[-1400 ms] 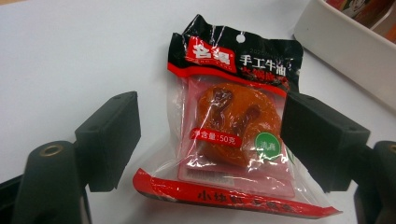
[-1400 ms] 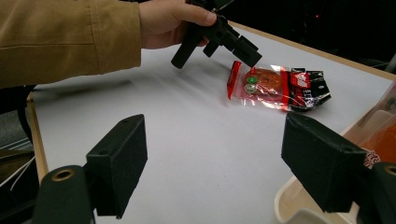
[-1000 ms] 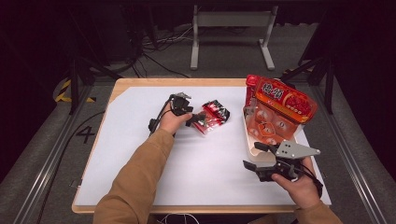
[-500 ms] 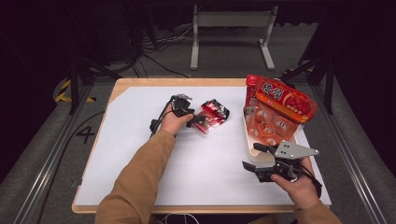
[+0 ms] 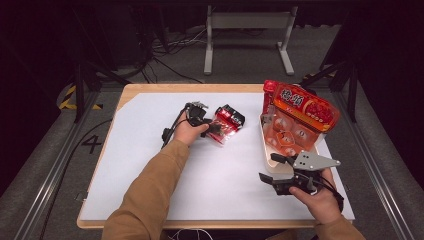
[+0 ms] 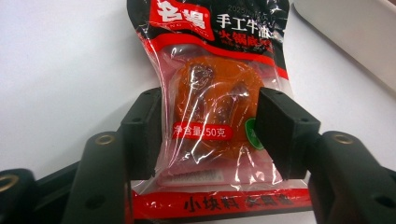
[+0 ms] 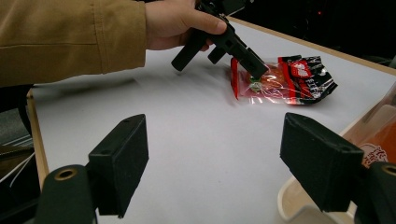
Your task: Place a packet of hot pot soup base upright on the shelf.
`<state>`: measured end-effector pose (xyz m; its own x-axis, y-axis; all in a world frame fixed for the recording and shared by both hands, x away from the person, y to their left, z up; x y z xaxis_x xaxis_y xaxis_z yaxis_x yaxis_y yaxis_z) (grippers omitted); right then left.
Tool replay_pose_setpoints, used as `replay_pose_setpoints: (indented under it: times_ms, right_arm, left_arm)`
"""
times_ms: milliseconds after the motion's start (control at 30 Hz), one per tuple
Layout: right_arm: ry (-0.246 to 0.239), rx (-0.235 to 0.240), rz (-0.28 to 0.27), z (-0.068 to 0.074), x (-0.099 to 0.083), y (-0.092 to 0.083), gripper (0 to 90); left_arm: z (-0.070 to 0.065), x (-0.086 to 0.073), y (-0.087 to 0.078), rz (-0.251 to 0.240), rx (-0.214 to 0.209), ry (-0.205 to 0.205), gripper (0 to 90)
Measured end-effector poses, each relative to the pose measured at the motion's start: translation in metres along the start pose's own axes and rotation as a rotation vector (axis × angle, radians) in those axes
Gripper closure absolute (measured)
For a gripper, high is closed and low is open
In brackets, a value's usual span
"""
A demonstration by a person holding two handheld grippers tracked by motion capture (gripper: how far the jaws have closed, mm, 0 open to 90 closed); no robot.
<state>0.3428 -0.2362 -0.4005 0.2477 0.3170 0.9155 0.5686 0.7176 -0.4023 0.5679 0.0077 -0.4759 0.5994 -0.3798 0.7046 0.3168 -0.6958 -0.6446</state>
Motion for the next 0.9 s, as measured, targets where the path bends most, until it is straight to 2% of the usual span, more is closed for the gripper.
replay_pose_setpoints:
  times_ms: [133, 167, 200, 233, 267, 300, 367, 400, 500, 667, 733, 900]
  right_arm:
    - [-0.002, -0.001, 0.001, 0.0, 0.0, 0.0, 24.4]
    - [-0.001, -0.001, 0.001, 0.0, 0.0, 0.0, 24.4]
    - [-0.001, -0.001, 0.0, 0.0, 0.0, 0.0, 24.5]
    - [-0.002, -0.001, 0.002, -0.001, 0.0, 0.0, 24.5]
    - [-0.002, -0.001, 0.002, -0.001, 0.0, 0.0, 24.5]
    - [-0.002, 0.0, 0.002, 0.0, 0.0, 0.0, 24.5]
    - [-0.001, 0.001, 0.004, 0.0, -0.001, 0.001, 24.5]
    - [0.001, 0.002, 0.004, 0.0, -0.001, 0.001, 24.6]
    - [-0.002, 0.003, 0.006, 0.0, -0.001, 0.002, 24.7]
    - [0.0, 0.0, 0.002, -0.001, 0.0, 0.001, 24.9]
    - [0.003, -0.001, 0.001, -0.002, 0.0, 0.001, 25.0]
    - [0.006, 0.0, 0.003, -0.001, 0.001, 0.003, 25.2]
  left_arm:
    - [-0.002, 0.001, -0.004, 0.001, 0.012, 0.0, 52.5]
    - [-0.001, 0.002, -0.006, -0.007, 0.013, 0.0, 56.9]
    - [0.0, 0.003, -0.009, -0.013, 0.019, -0.004, 64.2]
    - [0.003, 0.003, -0.013, -0.014, 0.028, 0.003, 78.3]
    - [0.003, 0.003, -0.013, -0.014, 0.028, 0.003, 86.6]
    - [0.004, 0.001, -0.014, -0.003, 0.039, 0.022, 87.8]
    - [0.004, 0.001, -0.014, -0.005, 0.048, 0.032, 89.0]
    - [0.001, 0.001, -0.015, 0.007, 0.069, 0.052, 89.8]
    - [-0.001, 0.001, -0.015, 0.008, 0.078, 0.042, 90.0]
    - [-0.003, 0.0, -0.019, -0.015, 0.053, 0.015, 90.0]
    - [-0.007, 0.002, -0.023, -0.044, 0.045, 0.022, 90.0]
    - [-0.023, 0.008, -0.033, -0.074, 0.006, 0.067, 90.0]
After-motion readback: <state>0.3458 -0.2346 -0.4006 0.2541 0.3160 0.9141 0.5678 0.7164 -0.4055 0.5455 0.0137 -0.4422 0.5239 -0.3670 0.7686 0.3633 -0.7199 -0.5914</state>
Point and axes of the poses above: each handheld gripper's, and its own axes: y roughly forward along the jaws, x roughly out of its top, z roughly to its left, the point moved 5 cm from there along y, roughly forward along the jaws
